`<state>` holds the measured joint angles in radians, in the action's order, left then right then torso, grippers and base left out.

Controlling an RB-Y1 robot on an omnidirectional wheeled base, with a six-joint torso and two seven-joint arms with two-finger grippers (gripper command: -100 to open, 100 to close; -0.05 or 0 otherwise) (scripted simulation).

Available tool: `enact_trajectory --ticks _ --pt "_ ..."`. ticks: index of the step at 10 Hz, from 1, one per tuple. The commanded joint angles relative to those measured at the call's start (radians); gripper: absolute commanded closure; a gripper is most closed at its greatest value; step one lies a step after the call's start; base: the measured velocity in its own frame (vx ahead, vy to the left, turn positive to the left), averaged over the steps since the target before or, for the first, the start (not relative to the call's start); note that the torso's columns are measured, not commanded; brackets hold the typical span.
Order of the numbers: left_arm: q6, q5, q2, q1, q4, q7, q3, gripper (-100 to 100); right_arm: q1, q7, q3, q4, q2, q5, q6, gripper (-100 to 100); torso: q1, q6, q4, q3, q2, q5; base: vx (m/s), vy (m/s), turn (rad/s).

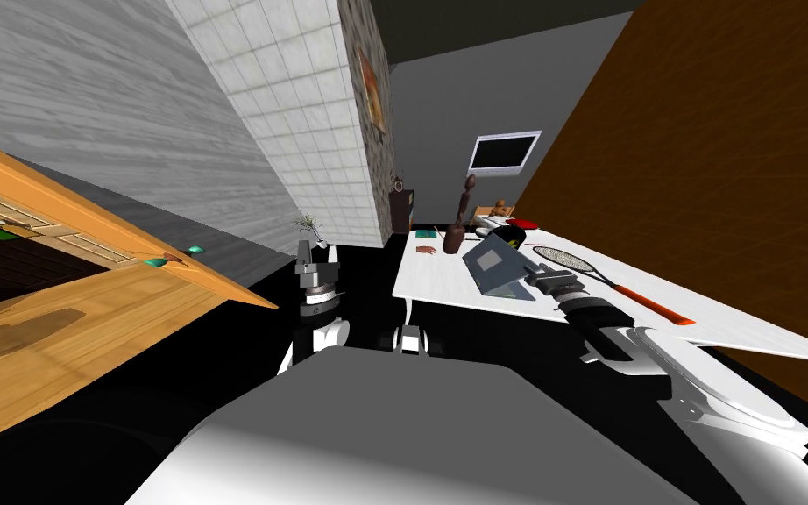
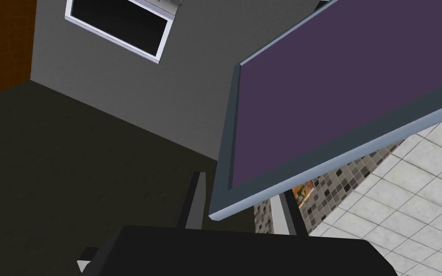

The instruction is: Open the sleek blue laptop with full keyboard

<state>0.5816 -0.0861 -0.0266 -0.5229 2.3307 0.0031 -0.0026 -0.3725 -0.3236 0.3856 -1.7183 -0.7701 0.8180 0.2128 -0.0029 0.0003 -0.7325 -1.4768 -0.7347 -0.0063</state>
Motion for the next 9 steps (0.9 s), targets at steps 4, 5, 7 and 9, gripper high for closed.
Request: enact_trajectory --ticks 4,5,7,9 --pt "0.000 0.000 0.000 0.000 0.000 0.000 0.000 0 0.066 0.046 -0.031 0.111 0.082 -0.097 0.042 100 0.002 0.000 -0.001 -0.001 0.001 0.002 -0.035 -0.096 0.037" --pt "0.000 0.000 0.000 0.000 0.000 0.000 0.000 0 0.077 0.049 -0.037 0.130 0.102 -0.111 0.050 100 0.003 -0.002 -0.002 -0.001 0.000 0.003 -0.041 -0.122 0.026" --pt "0.000 0.000 0.000 0.000 0.000 0.000 0.000 0 0.099 0.057 -0.050 0.168 0.142 -0.140 0.065 100 0.001 -0.002 -0.001 0.000 0.000 0.001 -0.031 -0.104 0.023" --pt "0.000 0.000 0.000 0.000 0.000 0.000 0.000 0 0.111 0.061 -0.056 0.187 0.162 -0.154 0.073 100 0.007 -0.003 -0.002 0.000 0.000 0.004 -0.014 -0.057 -0.001"
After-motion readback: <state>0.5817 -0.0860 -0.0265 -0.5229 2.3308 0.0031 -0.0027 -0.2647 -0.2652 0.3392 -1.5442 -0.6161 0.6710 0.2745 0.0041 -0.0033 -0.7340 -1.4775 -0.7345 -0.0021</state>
